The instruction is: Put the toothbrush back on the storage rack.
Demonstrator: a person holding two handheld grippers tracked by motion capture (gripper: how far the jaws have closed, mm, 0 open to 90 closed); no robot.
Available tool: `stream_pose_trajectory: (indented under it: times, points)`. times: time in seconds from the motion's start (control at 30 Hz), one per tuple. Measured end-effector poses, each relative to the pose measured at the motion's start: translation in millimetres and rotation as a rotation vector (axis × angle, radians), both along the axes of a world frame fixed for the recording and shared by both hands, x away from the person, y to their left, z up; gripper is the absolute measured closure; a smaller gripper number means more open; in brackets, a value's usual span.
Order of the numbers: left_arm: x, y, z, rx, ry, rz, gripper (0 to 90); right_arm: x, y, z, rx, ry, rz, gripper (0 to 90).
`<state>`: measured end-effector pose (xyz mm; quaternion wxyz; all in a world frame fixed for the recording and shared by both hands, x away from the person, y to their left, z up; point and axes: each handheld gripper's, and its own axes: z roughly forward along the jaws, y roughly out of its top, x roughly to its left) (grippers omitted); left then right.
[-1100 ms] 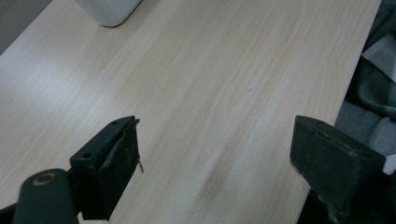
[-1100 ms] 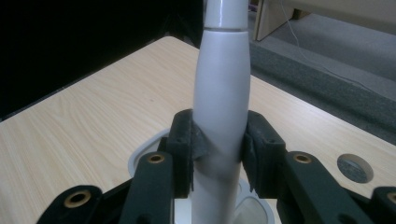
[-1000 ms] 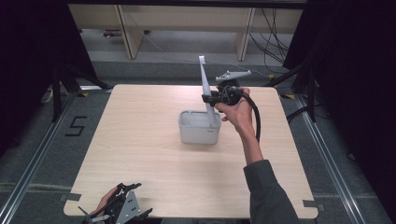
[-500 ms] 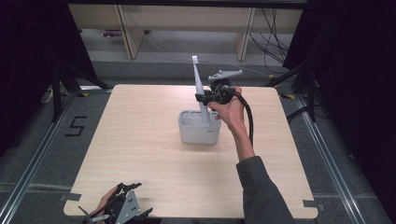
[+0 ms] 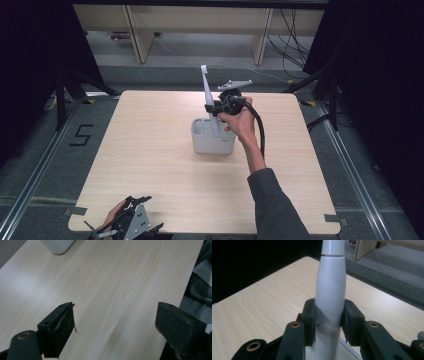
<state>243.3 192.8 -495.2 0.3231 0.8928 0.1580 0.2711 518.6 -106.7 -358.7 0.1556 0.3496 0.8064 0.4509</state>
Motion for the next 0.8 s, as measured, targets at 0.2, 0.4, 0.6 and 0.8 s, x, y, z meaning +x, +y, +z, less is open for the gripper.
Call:
stream_pose_trajectory:
  times: [0.2, 0.4, 0.6, 0.8]
  points:
    - [0.3, -0.5, -1.1, -0.009, -0.001, -0.001, 15.2, 2.1, 1.0, -11.1, -0.005, 0.016, -0.004, 67.1]
    - [-0.2, -1.1, -1.7, -0.011, -0.005, 0.006, 15.2, 2.5, 3.4, -18.7, -0.039, 0.029, -0.001, 67.1]
    - [0.3, -1.0, -1.6, -0.006, -0.018, 0.010, 15.2, 1.1, 8.6, -22.7, -0.046, 0.062, 0.001, 67.1]
    - [-0.2, -1.5, -2.2, -0.024, 0.003, 0.002, 15.2, 0.8, 9.4, -32.9, -0.058, 0.070, -0.006, 67.1]
